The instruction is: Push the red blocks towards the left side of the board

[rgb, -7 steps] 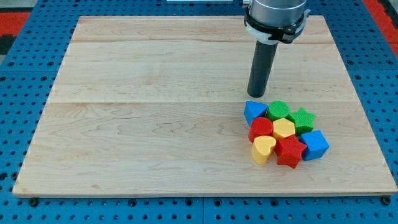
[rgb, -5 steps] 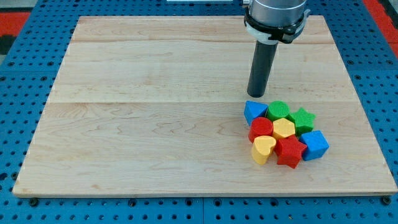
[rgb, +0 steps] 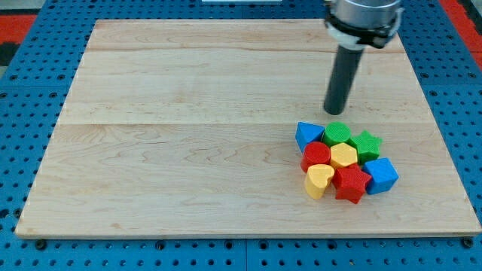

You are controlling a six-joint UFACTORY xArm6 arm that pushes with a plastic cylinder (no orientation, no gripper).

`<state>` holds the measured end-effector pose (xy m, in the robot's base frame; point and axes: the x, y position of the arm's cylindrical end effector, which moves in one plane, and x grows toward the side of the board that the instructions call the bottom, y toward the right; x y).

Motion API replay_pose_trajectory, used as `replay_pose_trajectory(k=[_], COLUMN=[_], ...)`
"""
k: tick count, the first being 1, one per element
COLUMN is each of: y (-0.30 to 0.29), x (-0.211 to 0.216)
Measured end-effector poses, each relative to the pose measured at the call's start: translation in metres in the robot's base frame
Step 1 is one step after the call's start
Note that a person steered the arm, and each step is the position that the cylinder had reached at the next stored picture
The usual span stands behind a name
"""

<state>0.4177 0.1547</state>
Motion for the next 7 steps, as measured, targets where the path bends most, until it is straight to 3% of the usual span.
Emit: replay_pose_trajectory(k=[2, 3, 4, 6, 7], y=[0.084, 0.120, 0.144, 0.096, 0.019], x=[0.001, 0.020, 0.065, 0.160, 0.168])
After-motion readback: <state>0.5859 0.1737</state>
